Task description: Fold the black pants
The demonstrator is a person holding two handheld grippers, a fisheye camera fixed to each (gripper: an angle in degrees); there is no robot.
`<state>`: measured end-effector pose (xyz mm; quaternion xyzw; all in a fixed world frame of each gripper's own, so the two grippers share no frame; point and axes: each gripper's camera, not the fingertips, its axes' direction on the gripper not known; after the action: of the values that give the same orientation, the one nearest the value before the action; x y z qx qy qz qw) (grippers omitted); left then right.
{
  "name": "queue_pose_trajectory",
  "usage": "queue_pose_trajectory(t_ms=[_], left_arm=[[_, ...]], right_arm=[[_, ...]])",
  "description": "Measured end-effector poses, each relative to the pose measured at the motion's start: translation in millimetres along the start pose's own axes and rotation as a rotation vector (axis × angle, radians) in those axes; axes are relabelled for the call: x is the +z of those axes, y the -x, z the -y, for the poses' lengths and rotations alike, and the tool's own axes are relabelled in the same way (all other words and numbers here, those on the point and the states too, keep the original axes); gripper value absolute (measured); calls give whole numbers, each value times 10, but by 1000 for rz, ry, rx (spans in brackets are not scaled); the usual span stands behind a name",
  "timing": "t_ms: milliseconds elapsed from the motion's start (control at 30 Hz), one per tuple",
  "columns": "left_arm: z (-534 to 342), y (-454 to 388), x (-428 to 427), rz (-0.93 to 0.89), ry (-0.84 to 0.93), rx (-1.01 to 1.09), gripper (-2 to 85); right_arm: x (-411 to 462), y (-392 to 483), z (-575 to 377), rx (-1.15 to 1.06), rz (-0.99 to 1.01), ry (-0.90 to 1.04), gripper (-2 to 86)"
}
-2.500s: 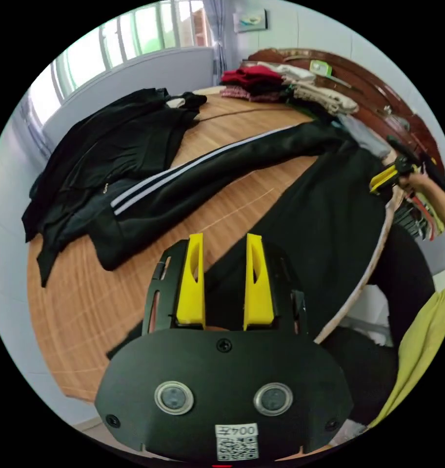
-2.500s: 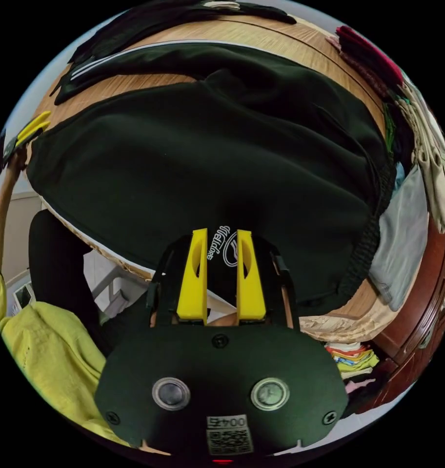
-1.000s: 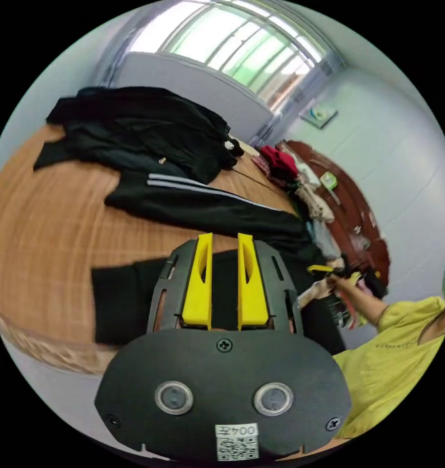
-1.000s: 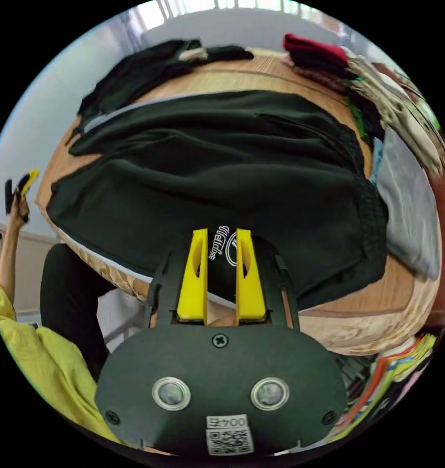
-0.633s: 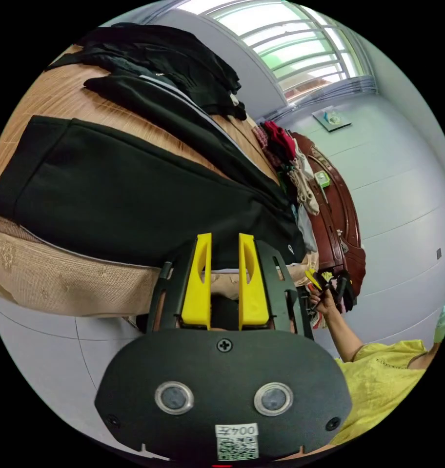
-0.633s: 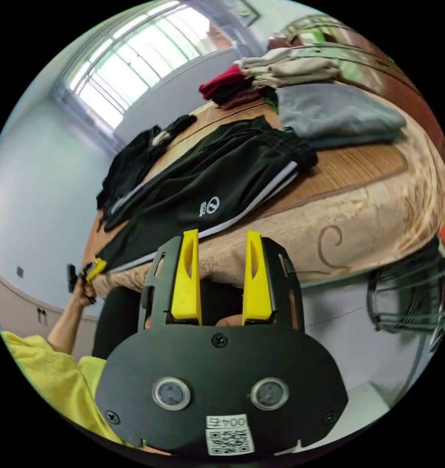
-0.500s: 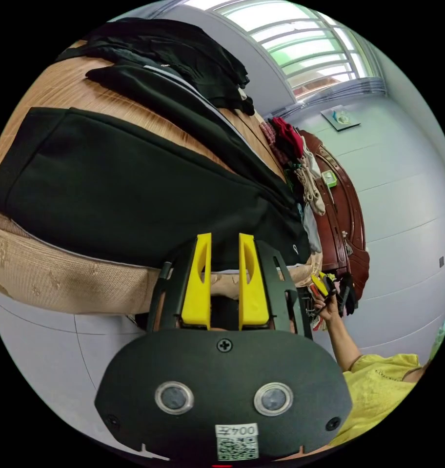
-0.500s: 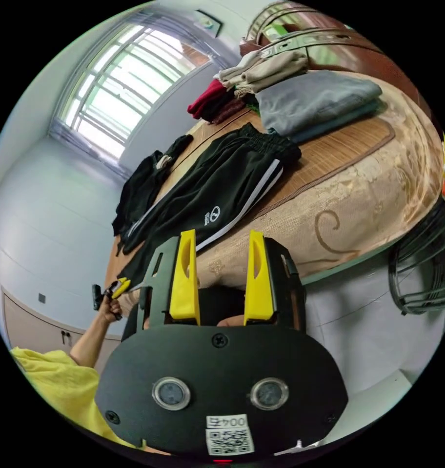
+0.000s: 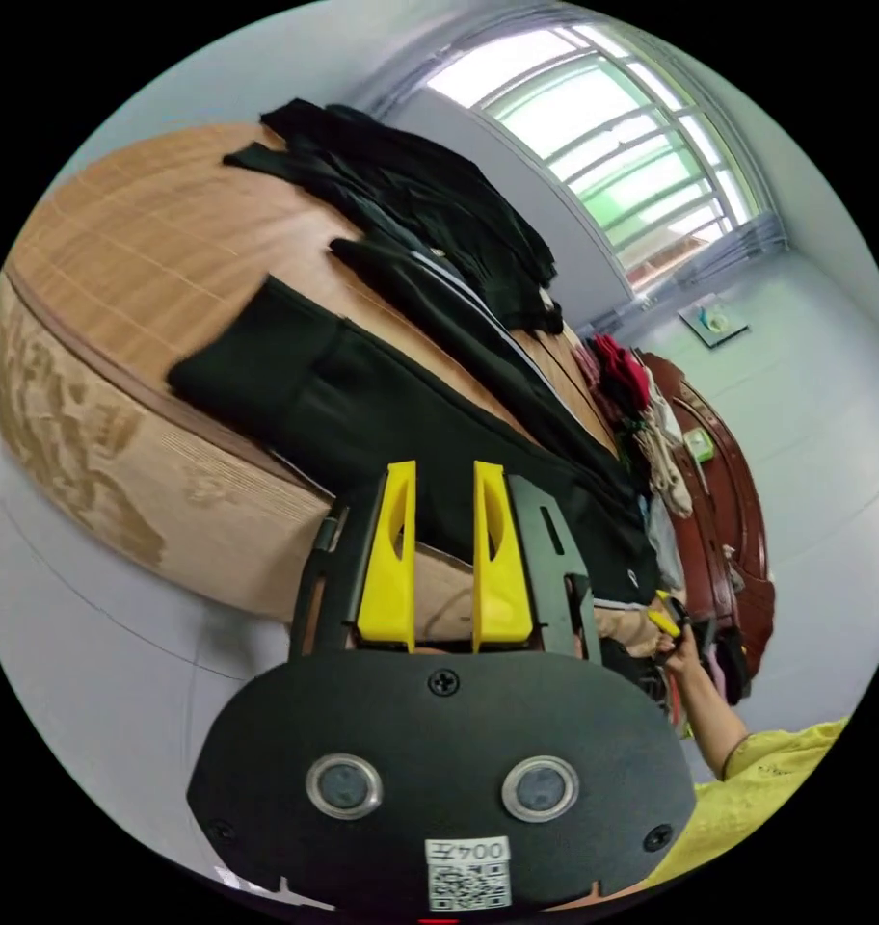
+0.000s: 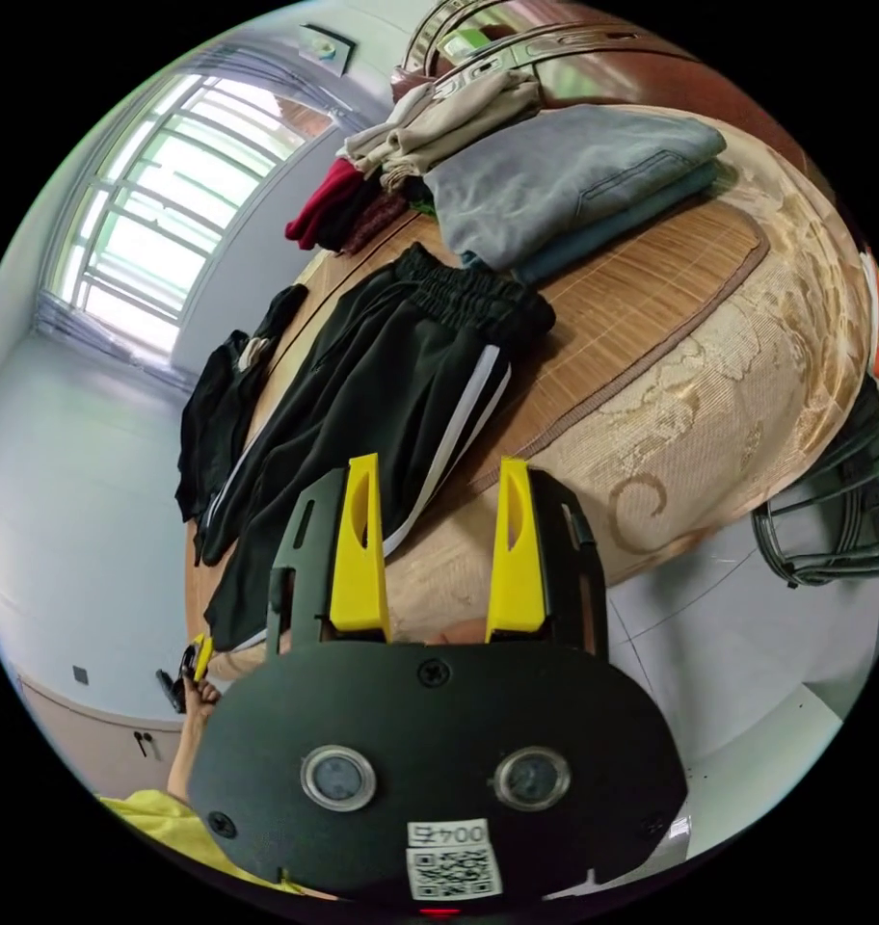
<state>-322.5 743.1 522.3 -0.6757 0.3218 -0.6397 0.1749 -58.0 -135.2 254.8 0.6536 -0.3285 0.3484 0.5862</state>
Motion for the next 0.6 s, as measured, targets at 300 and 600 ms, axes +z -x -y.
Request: queue_pose_trajectory(t_ms=[300,600], left_arm=[[247,-475,607,59,141,246,27],[291,-518,821,286,203,317,2]], right_arm=[[317,381,90,-13,-125,-33,118],[432,825,-112,-88,-237,74,43]])
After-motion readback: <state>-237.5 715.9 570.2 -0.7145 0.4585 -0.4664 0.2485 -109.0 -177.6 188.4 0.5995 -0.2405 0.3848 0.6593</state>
